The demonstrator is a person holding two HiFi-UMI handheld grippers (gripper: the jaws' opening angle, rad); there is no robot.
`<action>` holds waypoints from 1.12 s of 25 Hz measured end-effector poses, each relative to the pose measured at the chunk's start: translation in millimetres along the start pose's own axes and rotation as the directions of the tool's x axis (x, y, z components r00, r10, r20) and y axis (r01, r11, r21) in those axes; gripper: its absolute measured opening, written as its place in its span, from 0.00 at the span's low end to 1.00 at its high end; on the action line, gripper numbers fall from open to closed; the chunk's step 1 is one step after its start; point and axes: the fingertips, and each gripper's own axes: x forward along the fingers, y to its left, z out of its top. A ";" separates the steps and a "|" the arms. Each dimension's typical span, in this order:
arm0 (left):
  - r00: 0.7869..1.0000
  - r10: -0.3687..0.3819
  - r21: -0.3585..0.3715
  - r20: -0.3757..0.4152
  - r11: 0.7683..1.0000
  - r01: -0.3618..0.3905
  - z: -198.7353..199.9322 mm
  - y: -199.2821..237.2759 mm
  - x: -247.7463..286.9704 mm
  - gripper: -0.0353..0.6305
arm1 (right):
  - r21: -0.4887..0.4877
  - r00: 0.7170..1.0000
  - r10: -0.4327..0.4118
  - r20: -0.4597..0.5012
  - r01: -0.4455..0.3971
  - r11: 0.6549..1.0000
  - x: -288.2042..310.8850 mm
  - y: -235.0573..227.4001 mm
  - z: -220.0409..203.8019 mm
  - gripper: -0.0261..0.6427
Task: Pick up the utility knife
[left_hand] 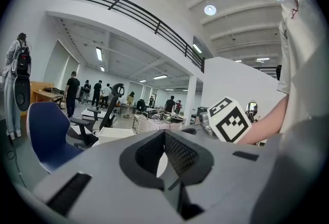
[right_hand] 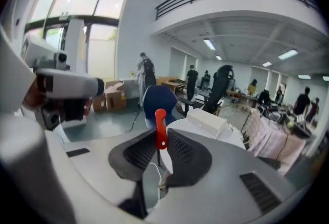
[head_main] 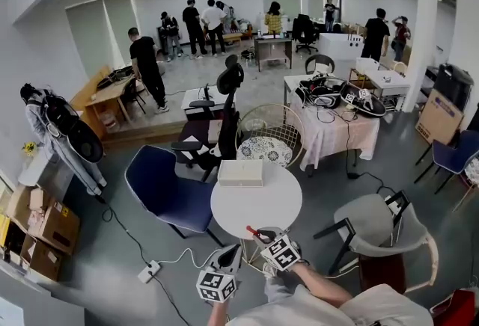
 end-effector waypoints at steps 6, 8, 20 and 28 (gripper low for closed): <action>1.000 -0.006 0.011 0.007 1.000 0.006 4.7 -6.0 -3.5 0.07 | 0.388 0.956 -0.107 0.273 -0.008 0.922 -44.5 -28.8 30.1 0.15; 1.000 -0.007 0.015 0.008 1.000 0.007 4.6 -8.2 -5.0 0.07 | 0.372 0.949 -0.124 0.291 0.007 0.928 -53.3 -30.9 32.3 0.15; 0.999 -0.043 -0.001 0.018 0.999 0.043 -2.4 -35.9 -18.5 0.07 | 0.352 0.932 -0.155 0.329 0.031 0.936 -100.5 -2.0 19.9 0.15; 0.999 -0.042 -0.007 0.028 0.999 0.043 -5.3 -61.2 -22.6 0.07 | 0.317 0.937 -0.146 0.317 0.040 0.948 -133.7 22.6 -4.0 0.15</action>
